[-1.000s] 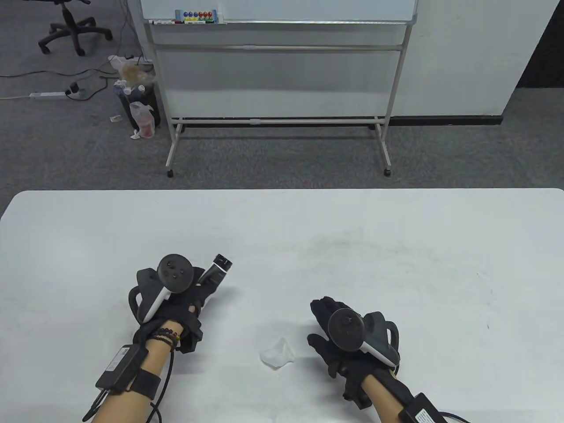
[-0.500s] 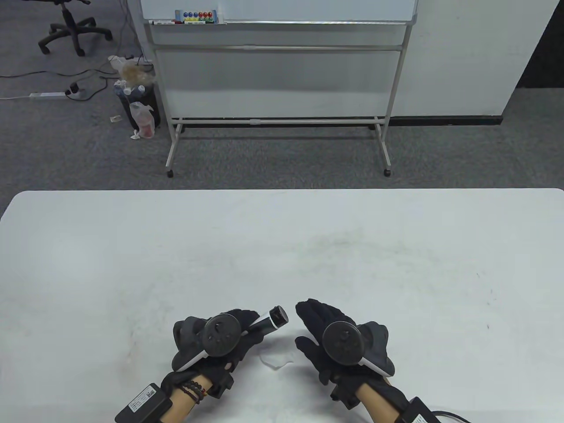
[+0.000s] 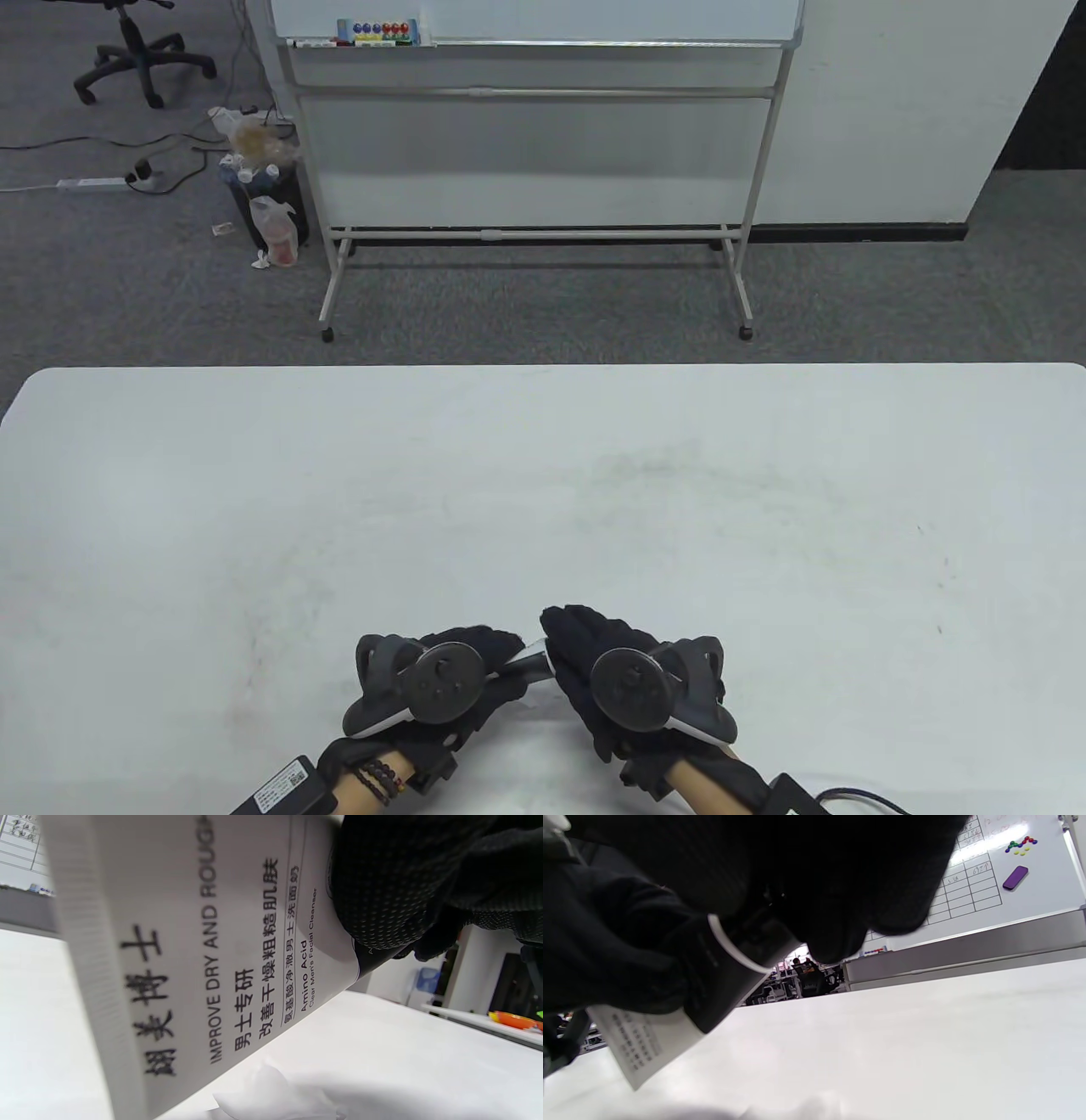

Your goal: Squeeze cleansing milk onto cotton pad

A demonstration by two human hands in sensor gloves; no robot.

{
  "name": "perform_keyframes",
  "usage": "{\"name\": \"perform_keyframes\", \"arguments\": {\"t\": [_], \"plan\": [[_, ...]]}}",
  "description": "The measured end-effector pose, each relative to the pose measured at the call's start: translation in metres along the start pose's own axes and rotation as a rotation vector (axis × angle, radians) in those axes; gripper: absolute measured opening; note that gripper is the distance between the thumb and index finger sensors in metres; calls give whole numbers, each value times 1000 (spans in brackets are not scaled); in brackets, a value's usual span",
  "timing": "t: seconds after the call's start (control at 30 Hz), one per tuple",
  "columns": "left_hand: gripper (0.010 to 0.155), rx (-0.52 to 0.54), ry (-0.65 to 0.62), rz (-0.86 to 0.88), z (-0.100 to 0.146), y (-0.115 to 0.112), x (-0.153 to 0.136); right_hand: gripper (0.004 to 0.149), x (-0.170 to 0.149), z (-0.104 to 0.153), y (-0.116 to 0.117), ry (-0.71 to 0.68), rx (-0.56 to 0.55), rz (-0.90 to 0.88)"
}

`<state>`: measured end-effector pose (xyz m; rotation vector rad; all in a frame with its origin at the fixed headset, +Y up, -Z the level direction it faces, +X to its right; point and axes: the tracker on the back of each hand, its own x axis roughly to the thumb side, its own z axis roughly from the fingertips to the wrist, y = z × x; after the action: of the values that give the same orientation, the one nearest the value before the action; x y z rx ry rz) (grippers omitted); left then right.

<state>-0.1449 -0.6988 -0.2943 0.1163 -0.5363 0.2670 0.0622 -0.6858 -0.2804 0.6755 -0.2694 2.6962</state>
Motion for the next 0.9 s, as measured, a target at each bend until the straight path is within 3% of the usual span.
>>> {"name": "perform_keyframes", "arguments": {"t": [0.3,0.47,0.53,0.57,0.63,0.8,0.9], "plan": [[51,1,-38,17,-1,0,2,62,11,-1,5,-36,-107,104],[53,12,-47,-77,-8,15,8,59,17,-9,6,11,-138,119],[51,-8,-33,-100,-8,15,4,50,13,-9,3,12,-205,143],[53,-26,-83,-124,-8,17,-2,48,10,-12,-1,-24,-218,119],[52,-116,-91,27,-9,14,-9,50,10,-12,-2,1,-110,1],[62,-194,-167,209,-8,9,-27,49,-1,-25,-11,35,21,-378],[54,-298,-194,347,-9,5,-28,52,-12,-32,-5,74,137,-665]]}}
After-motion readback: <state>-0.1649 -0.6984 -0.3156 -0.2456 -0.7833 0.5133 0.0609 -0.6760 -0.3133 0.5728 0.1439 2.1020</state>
